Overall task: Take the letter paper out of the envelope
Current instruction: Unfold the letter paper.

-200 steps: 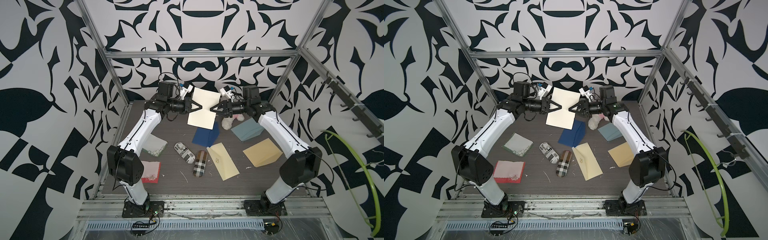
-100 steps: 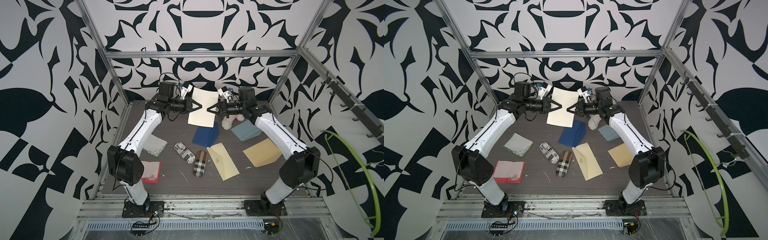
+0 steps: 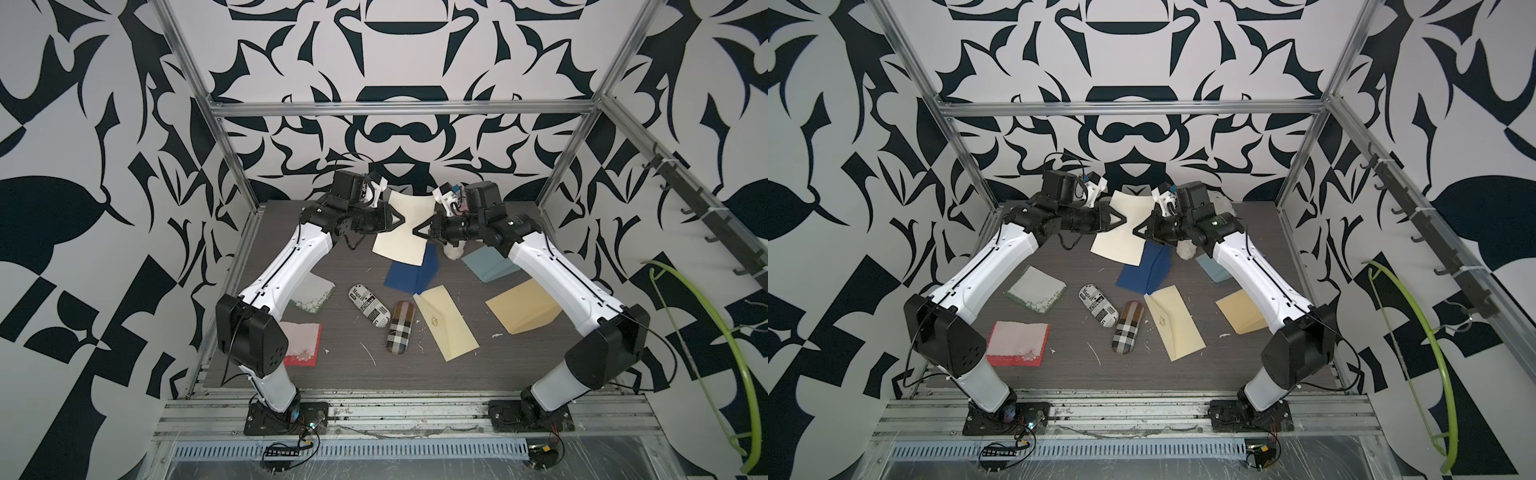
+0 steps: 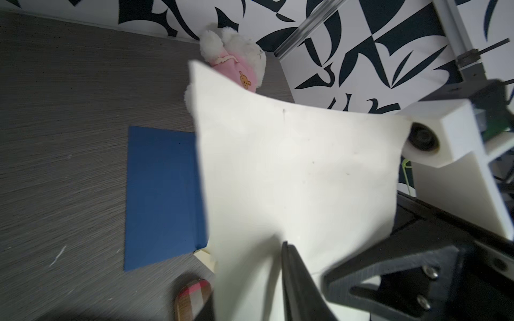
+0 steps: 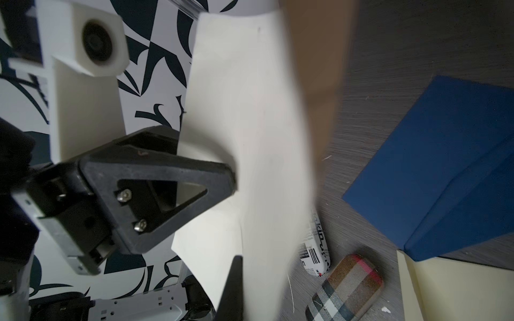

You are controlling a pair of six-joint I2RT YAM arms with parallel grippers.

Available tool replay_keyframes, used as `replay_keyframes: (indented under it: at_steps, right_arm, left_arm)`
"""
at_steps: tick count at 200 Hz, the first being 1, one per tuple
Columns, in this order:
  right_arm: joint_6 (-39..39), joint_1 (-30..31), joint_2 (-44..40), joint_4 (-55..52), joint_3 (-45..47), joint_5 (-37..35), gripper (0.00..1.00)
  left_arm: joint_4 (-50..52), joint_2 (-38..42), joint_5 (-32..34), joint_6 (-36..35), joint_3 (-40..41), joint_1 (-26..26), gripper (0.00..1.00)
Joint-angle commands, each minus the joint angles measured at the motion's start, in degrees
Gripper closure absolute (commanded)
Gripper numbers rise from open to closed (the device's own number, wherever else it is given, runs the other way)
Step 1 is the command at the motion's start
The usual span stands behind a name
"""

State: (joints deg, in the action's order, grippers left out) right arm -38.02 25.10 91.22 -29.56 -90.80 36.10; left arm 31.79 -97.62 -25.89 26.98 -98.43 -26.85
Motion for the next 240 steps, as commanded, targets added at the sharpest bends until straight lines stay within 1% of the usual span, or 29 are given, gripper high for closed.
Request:
replay_keyframes:
  at_steps: [1,25,76,102,138,142,150,159,165,169,174,181,191,202,220,240]
  right_arm:
    - [1.5,-0.1,-1.0,-0.3,-2.5,-1.0,1.00]
    - [1.6,0.3,-0.8,-0.4,-2.8,-0.7,1.00]
    - [1.4,0.5,-0.2,-0.8,-3.3,-0.3,1.00]
    - [1.6,0.6,0.2,-2.4,-3.7,-1.5,1.00]
    - [2.0,0.7,0.2,-5.3,-4.0,-5.0,1.00]
    - [2.1,0.7,0.1,-6.0,-4.2,-5.7,0.97]
    - [2.5,0.7,0.0,-7.9,-4.3,-7.8,0.88]
    - [2.8,0.4,-0.3,-10.3,-4.4,-11.4,0.78]
    - [2.9,0.2,-0.8,-12.3,-4.4,-14.4,0.71]
    - [3.1,0.0,-1.0,-13.6,-4.5,-16.7,0.59]
    - [3.3,-0.1,-1.5,-15.3,-4.6,-20.2,0.52]
    - [4.1,-0.1,-1.9,-17.5,-5.3,-24.0,0.45]
    - [5.9,-0.1,-2.2,-20.7,-6.9,-29.1,0.42]
    - [7.3,0.0,-2.4,-22.4,-8.2,-31.3,0.41]
    - [9.1,0.0,-3.1,-22.8,-8.9,-31.7,0.40]
    - [10.2,0.3,-3.7,-22.2,-8.9,-30.5,0.41]
  left_arm:
    - [2.8,1.3,3.7,-1.8,-1.0,0.2,0.76]
    - [3.6,1.2,4.9,-2.0,-1.4,0.1,0.80]
    - [4.3,0.4,4.3,-2.6,-2.4,-1.0,1.00]
    - [5.3,0.1,6.0,-3.4,-3.2,-1.7,1.00]
    - [6.4,0.0,7.6,-3.9,-4.1,-1.9,1.00]
    - [6.6,0.0,7.7,-3.8,-4.2,-1.9,1.00]
    - [7.3,0.0,8.8,-3.7,-4.9,-1.8,1.00]
    - [9.2,-0.3,11.4,-4.1,-6.3,-1.8,1.00]
    - [11.1,-0.7,14.3,-4.6,-7.8,-1.8,1.00]
    - [12.7,-1.0,16.5,-4.9,-9.1,-1.8,1.00]
    - [14.6,-1.9,19.8,-5.5,-10.9,-1.8,1.00]
    - [19.4,-2.9,25.1,-6.3,-13.6,-1.8,1.00]
    - [23.7,-4.4,31.2,-7.8,-17.0,-1.6,1.00]
    - [27.4,-6.5,38.1,-10.1,-19.9,-1.4,1.00]
    - [31.1,-10.0,48.2,-14.6,-23.2,-1.0,1.00]
    - [32.8,-14.7,55.1,-17.4,-26.5,0.4,1.00]
